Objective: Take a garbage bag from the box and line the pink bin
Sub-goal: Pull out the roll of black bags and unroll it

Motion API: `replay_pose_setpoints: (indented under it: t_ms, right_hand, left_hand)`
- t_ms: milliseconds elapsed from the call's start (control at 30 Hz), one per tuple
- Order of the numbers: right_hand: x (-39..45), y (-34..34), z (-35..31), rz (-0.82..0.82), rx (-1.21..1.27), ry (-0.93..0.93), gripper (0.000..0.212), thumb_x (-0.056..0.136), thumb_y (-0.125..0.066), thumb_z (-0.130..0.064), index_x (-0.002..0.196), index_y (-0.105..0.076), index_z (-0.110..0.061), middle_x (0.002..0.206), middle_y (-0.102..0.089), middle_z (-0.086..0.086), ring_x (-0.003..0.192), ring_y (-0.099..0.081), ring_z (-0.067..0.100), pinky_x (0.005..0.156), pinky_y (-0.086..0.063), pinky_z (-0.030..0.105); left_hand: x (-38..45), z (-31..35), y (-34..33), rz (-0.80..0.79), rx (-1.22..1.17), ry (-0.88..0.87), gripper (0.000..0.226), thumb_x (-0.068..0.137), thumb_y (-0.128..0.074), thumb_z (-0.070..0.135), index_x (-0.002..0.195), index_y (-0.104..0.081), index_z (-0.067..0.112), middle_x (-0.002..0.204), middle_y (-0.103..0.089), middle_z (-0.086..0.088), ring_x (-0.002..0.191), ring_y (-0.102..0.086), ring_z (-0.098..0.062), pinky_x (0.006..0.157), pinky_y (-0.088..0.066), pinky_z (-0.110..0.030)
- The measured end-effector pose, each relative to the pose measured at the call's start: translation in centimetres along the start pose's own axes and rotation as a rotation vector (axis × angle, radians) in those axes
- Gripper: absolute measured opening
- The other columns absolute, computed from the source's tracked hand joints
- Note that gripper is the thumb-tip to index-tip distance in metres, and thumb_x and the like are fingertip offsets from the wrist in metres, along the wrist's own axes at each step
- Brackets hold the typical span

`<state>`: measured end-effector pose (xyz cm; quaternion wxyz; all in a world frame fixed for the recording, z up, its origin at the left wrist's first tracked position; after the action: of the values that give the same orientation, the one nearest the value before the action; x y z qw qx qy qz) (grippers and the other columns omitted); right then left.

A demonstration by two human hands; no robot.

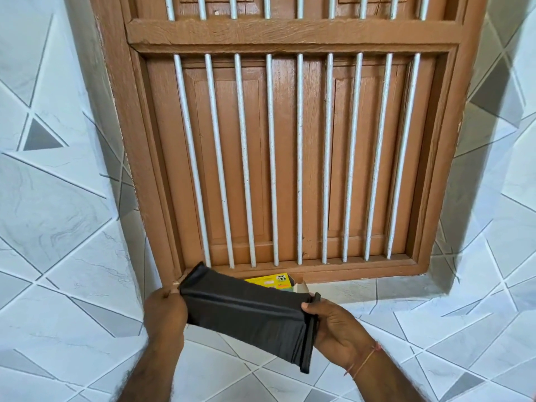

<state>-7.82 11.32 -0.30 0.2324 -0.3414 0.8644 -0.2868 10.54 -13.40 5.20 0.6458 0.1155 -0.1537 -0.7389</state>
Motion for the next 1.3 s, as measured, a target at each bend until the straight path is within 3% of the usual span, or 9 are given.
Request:
replay_pose_setpoints:
  t_ms: [100, 167, 267, 333, 433, 733, 1067, 1167, 1300]
  right_hand:
    - [0.0, -0.5, -1.0, -0.001, -0.166, 0.067, 0.029, 0.081, -0.055, 0.012, 0.109, -0.062, 0.012, 0.101, -0.067, 0.029, 0.080, -0.067, 0.035, 0.076, -0.058, 0.041]
    - [-0.3, -1.9, -1.4, -0.068, -0.272, 0.085, 0.023, 0.082, -0.056, 0.012, 0.103, -0.065, 0.009, 0.097, -0.068, 0.026, 0.081, -0.068, 0.034, 0.076, -0.058, 0.038]
    - [-1.0, -4.1, -1.6, -0.208, -0.328, 0.068, 0.030, 0.083, -0.061, 0.008, 0.113, -0.061, 0.012, 0.107, -0.066, 0.028, 0.097, -0.064, 0.037, 0.091, -0.053, 0.045]
    - [-1.3, -4.4, -1.8, -0.233, -0.314, 0.037, 0.035, 0.083, -0.064, 0.004, 0.116, -0.060, 0.012, 0.108, -0.066, 0.029, 0.097, -0.066, 0.037, 0.090, -0.054, 0.044]
    - [-1.7, -3.4, -2.5, -0.240, -0.248, 0.006, 0.030, 0.083, -0.064, 0.000, 0.112, -0.064, 0.009, 0.104, -0.068, 0.026, 0.089, -0.069, 0.034, 0.086, -0.056, 0.041]
    - [-1.8, 0.0, -2.5, -0.065, -0.379, -0.004, 0.062, 0.060, -0.081, 0.000, 0.117, -0.061, 0.007, 0.120, -0.063, 0.032, 0.097, -0.065, 0.038, 0.089, -0.055, 0.045]
    - [-1.7, 0.3, -3.5, -0.018, -0.343, 0.023, 0.051, 0.066, -0.065, -0.002, 0.115, -0.060, 0.010, 0.122, -0.060, 0.035, 0.102, -0.058, 0.039, 0.099, -0.044, 0.055]
    - [-1.5, -1.0, -3.1, -0.044, -0.367, 0.019, 0.048, 0.068, -0.059, -0.002, 0.114, -0.063, 0.007, 0.114, -0.065, 0.031, 0.095, -0.062, 0.036, 0.089, -0.051, 0.047]
    - [-1.8, -2.9, -3.0, -0.137, -0.383, 0.014, 0.035, 0.077, -0.056, 0.001, 0.109, -0.069, 0.001, 0.105, -0.068, 0.025, 0.092, -0.065, 0.034, 0.087, -0.052, 0.045]
  left_hand:
    - [-4.0, 4.7, 1.6, 0.357, 0.326, -0.593, 0.030, 0.084, -0.058, 0.011, 0.114, -0.061, 0.005, 0.117, -0.063, -0.021, 0.105, -0.057, -0.044, 0.087, -0.046, -0.058]
    - [-8.3, 7.8, -1.2, 0.103, 0.209, -1.001, 0.041, 0.084, -0.055, 0.025, 0.122, -0.060, 0.013, 0.130, -0.058, -0.008, 0.122, -0.050, -0.030, 0.101, -0.041, -0.052]
    - [-10.8, 7.0, -8.9, -0.776, 0.160, -0.777, 0.075, 0.078, -0.044, 0.071, 0.139, -0.047, 0.027, 0.140, -0.049, 0.010, 0.133, -0.041, -0.009, 0.113, -0.032, -0.038]
    - [-12.1, 6.1, -11.0, -1.065, 0.046, -0.567, 0.065, 0.076, -0.052, 0.073, 0.115, -0.066, 0.023, 0.108, -0.067, 0.007, 0.101, -0.061, -0.010, 0.091, -0.047, -0.032]
    - [-11.4, 5.6, -10.9, -1.091, -0.128, -0.440, 0.029, 0.084, -0.068, 0.043, 0.069, -0.069, 0.018, 0.064, -0.059, 0.009, 0.065, -0.051, -0.008, 0.060, -0.040, -0.020]
    - [-8.7, 7.5, -8.5, -1.043, -0.011, -0.527, 0.014, 0.086, -0.070, 0.017, 0.074, -0.069, 0.009, 0.062, -0.067, 0.005, 0.060, -0.056, -0.002, 0.058, -0.043, -0.015]
    - [-3.2, 6.4, -5.6, -0.773, 0.532, -0.733, 0.020, 0.083, -0.071, 0.033, 0.067, -0.067, 0.021, 0.075, -0.068, 0.004, 0.071, -0.062, -0.010, 0.071, -0.051, -0.033]
    - [-5.7, 8.2, -6.1, -0.618, 0.482, -0.851, 0.016, 0.088, -0.060, 0.042, 0.088, -0.069, 0.028, 0.095, -0.069, 0.012, 0.091, -0.063, -0.009, 0.084, -0.051, -0.032]
    - [-11.3, 8.5, -9.8, -1.040, 0.098, -0.675, 0.028, 0.089, -0.062, 0.041, 0.106, -0.068, 0.020, 0.102, -0.068, 0.011, 0.092, -0.061, 0.002, 0.084, -0.047, -0.020]
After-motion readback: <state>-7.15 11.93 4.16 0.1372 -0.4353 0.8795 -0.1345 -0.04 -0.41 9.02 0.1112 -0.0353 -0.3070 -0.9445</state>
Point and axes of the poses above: each hand's wrist, its own x-axis towards the middle knuckle, its own y-axis out of the back of the hand, z = x × y, the point moved 7 cm from there along x, towards the middle knuckle
